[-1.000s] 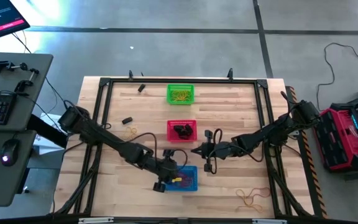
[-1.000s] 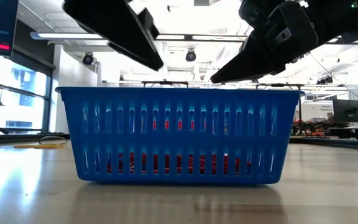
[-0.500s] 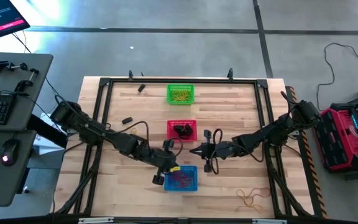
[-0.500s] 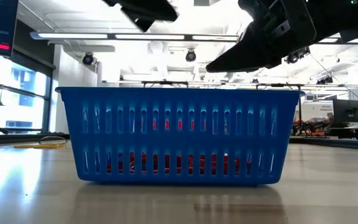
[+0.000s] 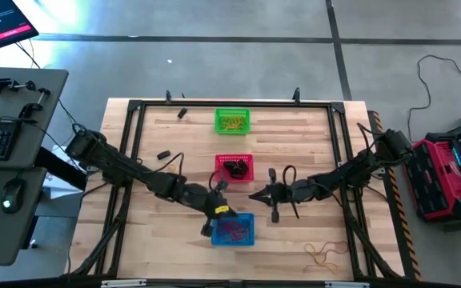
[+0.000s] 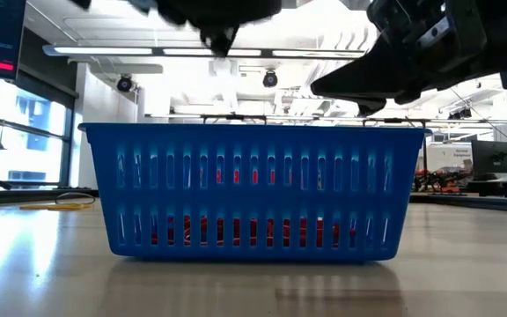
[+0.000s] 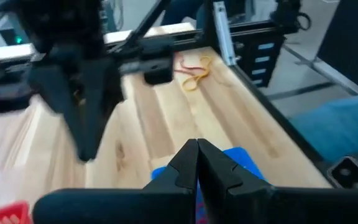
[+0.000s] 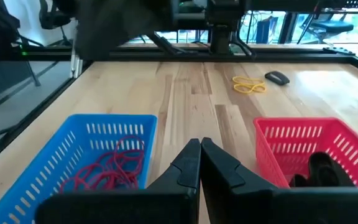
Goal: Sort rubber bands into baskets
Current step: Put the black rubber band into the red bin
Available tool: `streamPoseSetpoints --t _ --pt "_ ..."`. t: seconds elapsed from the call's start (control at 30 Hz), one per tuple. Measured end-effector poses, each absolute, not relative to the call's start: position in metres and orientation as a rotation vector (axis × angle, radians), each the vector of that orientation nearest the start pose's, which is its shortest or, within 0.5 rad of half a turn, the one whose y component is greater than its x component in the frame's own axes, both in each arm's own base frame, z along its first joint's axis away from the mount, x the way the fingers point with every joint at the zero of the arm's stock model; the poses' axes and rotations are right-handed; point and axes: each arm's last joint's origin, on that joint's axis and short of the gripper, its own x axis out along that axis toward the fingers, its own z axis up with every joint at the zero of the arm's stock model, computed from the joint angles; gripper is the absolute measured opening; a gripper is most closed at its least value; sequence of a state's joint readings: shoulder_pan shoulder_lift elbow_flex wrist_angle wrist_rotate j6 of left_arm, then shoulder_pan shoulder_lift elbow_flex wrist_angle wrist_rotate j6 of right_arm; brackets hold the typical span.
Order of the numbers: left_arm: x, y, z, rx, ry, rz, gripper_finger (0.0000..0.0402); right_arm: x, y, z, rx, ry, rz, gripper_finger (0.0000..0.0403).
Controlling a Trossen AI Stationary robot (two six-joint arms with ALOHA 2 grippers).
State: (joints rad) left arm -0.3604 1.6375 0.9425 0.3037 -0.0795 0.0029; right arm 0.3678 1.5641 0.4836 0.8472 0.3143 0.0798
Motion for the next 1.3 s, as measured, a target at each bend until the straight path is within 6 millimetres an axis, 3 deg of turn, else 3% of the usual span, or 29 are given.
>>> streamPoseSetpoints --t 0.1,0.3,0.47,0.73,0.97,1.3 --pt "0.327 -0.117 0.210 0.077 0.379 -0.261 0.0000 0.263 0.092 0.156 0.004 0.229 0.044 0.0000" --pt "0.316 -0.103 0.210 0.070 0.378 -0.230 0.0000 0.263 0.094 0.155 0.031 0.255 0.078 0.0000" --pt "0.295 -0.079 0.222 0.036 0.379 -0.089 0.0000 0.262 0.094 0.153 0.041 0.270 0.076 0.0000" --pt "0.258 -0.019 0.233 -0.002 0.578 0.283 0.0000 0.262 0.092 0.152 0.031 0.275 0.011 0.0000" --pt "0.236 0.040 0.230 -0.056 0.731 0.532 0.0000 0.262 0.091 0.151 0.022 0.288 -0.012 0.0000" --pt "0.205 0.123 0.224 -0.199 0.801 0.729 0.0000 0.262 0.087 0.150 0.012 0.290 -0.090 0.0001"
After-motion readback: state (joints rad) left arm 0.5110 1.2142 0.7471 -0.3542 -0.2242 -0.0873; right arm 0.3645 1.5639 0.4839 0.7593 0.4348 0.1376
